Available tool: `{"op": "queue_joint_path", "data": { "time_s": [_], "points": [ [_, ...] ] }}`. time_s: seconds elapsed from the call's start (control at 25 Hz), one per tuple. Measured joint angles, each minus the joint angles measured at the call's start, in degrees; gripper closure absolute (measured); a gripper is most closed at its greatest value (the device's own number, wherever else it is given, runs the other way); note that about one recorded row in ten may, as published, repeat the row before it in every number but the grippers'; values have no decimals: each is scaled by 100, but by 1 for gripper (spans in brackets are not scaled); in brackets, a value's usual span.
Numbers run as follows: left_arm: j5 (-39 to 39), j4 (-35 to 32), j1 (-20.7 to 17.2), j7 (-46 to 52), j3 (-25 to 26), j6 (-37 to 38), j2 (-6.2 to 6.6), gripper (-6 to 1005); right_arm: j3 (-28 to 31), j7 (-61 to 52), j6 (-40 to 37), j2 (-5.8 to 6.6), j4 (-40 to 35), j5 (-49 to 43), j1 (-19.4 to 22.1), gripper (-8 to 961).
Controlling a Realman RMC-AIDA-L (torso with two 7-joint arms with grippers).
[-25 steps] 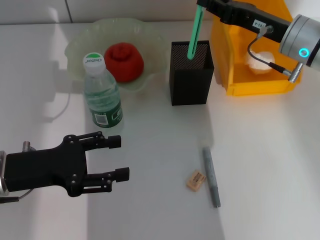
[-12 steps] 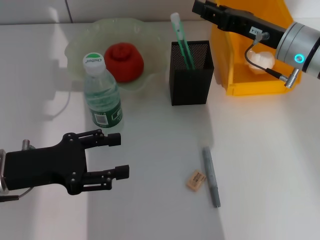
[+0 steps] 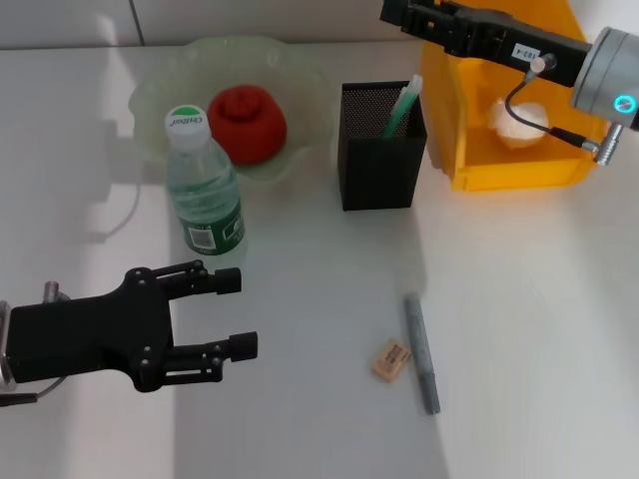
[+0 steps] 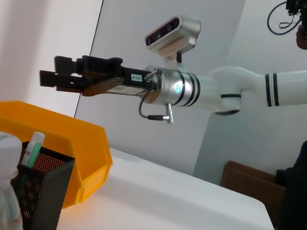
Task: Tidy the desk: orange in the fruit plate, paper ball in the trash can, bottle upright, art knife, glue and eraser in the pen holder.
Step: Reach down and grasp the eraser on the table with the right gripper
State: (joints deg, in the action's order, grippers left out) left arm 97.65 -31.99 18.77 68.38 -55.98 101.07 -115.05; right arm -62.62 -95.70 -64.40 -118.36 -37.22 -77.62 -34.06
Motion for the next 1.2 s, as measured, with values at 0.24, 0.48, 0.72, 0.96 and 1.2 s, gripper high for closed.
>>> {"op": "queue_joint_path", "data": {
  "time_s": [0.24,0.48,0.72,0.96,1.2],
  "points": [
    [-1,0,-15,0,0,1,27,219,134,-1696,-660,-25,-1871,-1878,380,371],
    [3,-7,-13,0,0,1,55,218,309,-3075,-2401,8,-3610,-3714,136,371],
    [40,-15,-9,7,-35,1,91,219,232,-3818,-4001,-17,-4917,-5089,-507,372],
    [51,-11,-37,115,-34,0,185,219,-671,-3466,-4958,-58,-5108,-5760,-979,373],
    [53,0,-73,141,-3,13,210,218,-1598,-3155,-4800,-64,-4242,-5913,-1298,373]
  ]
}}
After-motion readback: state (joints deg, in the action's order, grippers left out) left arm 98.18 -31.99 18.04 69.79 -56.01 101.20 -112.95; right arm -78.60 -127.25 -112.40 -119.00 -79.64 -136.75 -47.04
